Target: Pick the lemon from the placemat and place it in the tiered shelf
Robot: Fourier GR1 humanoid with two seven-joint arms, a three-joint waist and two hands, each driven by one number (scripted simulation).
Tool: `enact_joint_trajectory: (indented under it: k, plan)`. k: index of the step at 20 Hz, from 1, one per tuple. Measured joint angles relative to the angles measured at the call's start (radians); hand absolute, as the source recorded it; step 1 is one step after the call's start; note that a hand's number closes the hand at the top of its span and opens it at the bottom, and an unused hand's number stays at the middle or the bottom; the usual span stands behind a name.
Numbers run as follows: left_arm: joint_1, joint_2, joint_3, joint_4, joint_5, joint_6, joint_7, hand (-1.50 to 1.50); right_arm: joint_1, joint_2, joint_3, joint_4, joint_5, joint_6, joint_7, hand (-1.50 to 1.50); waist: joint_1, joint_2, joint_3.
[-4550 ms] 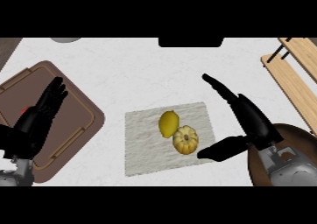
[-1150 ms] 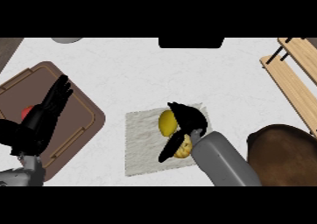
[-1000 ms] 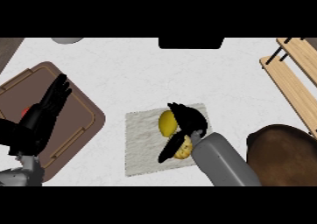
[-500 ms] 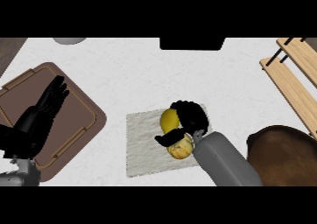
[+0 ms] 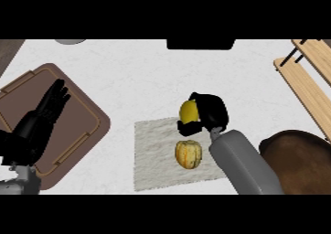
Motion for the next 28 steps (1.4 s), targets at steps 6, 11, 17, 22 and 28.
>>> enact_joint_trajectory:
  k: [6,11,17,22,28]
  plan:
    - [0.003,0.002,0.006,0.001,-0.002,0.003,-0.006,0.00,-0.100,-0.077,-0.247,0.083,0.034,-0.145,0.409,1.50,-0.016,0.015,-0.005]
    - [-0.010,-0.004,-0.012,-0.002,-0.006,-0.003,-0.005,0.00,-0.240,-0.158,-0.368,0.127,0.157,-0.261,0.632,1.50,0.017,0.022,-0.008]
    - [-0.034,-0.010,-0.037,0.001,-0.007,-0.016,-0.003,0.00,-0.412,-0.265,-0.424,0.207,0.385,-0.271,0.742,1.50,0.061,0.030,-0.010]
    - [-0.052,-0.016,-0.052,0.006,-0.013,-0.019,0.000,0.00,-0.539,-0.326,-0.475,0.273,0.555,-0.263,0.791,1.50,0.082,0.035,-0.008]
    - [-0.070,-0.021,-0.059,0.011,-0.015,-0.019,0.006,0.00,-0.655,-0.370,-0.564,0.340,0.713,-0.253,0.808,1.50,0.094,0.040,-0.006]
